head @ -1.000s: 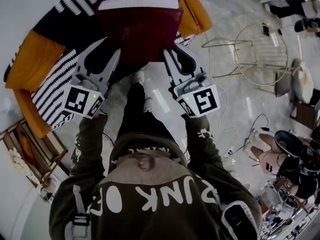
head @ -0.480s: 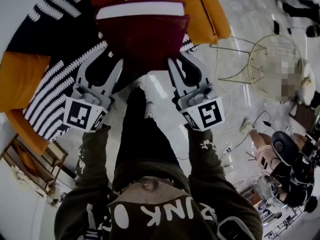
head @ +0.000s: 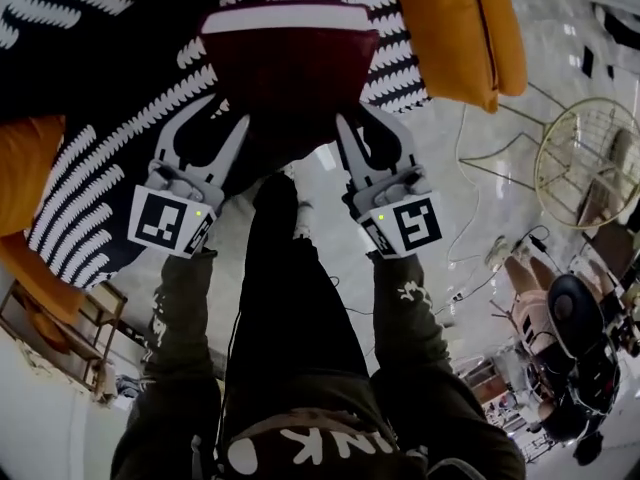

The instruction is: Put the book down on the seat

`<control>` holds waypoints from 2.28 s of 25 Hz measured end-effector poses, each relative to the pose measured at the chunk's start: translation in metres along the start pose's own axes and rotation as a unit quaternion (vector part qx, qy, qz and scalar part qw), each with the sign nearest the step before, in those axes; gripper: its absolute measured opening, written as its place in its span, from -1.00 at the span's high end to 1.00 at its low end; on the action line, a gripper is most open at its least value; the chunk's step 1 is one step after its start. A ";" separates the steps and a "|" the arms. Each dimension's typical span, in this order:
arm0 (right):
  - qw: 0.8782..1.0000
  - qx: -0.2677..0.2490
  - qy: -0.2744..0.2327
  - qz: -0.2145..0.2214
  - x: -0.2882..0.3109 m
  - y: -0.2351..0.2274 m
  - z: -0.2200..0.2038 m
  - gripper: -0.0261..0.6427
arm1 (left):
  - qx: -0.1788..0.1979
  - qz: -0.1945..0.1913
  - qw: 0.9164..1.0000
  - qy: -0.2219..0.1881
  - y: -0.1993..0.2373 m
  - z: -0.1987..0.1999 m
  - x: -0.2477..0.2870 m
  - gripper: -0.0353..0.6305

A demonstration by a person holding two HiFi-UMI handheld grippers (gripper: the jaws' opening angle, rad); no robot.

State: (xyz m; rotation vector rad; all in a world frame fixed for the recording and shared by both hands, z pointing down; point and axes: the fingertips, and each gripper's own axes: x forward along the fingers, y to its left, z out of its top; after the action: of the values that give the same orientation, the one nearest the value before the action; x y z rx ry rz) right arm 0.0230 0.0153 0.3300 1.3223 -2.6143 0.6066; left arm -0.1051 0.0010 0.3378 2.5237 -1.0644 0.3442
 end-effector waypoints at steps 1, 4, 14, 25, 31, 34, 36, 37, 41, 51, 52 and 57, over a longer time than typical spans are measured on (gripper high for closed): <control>1.000 0.004 0.005 0.000 0.007 -0.004 -0.012 0.69 | -0.002 0.000 1.000 0.007 0.006 -0.013 0.005 0.48; 1.000 0.013 0.020 -0.004 0.024 -0.018 -0.043 0.69 | -0.007 -0.002 1.000 0.024 0.019 -0.045 0.022 0.48; 0.997 0.040 0.071 -0.009 0.073 -0.072 -0.118 0.68 | -0.036 -0.015 0.997 0.065 0.053 -0.120 0.081 0.47; 0.991 0.102 0.083 0.013 0.115 -0.112 -0.135 0.61 | -0.033 -0.013 0.998 0.056 0.087 -0.131 0.121 0.61; 0.996 0.048 0.073 -0.004 0.099 -0.130 -0.117 0.89 | -0.025 -0.007 0.999 0.032 0.082 -0.110 0.122 0.88; 0.998 0.011 0.060 0.001 0.095 -0.118 -0.099 0.90 | -0.004 -0.011 1.000 0.016 0.075 -0.091 0.116 0.88; 0.999 -0.008 0.048 0.006 0.093 -0.106 -0.085 0.89 | 0.007 -0.011 1.000 0.007 0.070 -0.079 0.111 0.88; 0.999 -0.017 0.041 0.008 0.091 -0.102 -0.076 0.90 | 0.011 -0.010 1.000 0.002 0.066 -0.071 0.109 0.88; 0.998 -0.059 0.006 0.018 0.080 -0.092 -0.024 0.89 | 0.038 -0.005 0.999 -0.026 0.051 -0.020 0.111 0.88; 0.987 -0.114 -0.108 0.034 0.011 -0.004 0.151 0.89 | 0.107 0.002 0.988 -0.110 -0.017 0.150 0.018 0.88; 0.986 -0.119 -0.114 0.034 -0.002 0.001 0.163 0.89 | 0.112 0.002 0.987 -0.115 -0.029 0.163 0.010 0.88; 0.977 -0.148 -0.146 0.041 -0.066 0.039 0.222 0.89 | 0.161 0.015 0.977 -0.140 -0.086 0.229 -0.040 0.88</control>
State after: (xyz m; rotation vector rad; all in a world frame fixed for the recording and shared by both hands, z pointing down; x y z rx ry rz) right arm 0.0420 -0.0082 0.0969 1.2968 -2.8544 0.0218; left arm -0.0528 -0.0177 0.0959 2.9132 -1.2358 0.1813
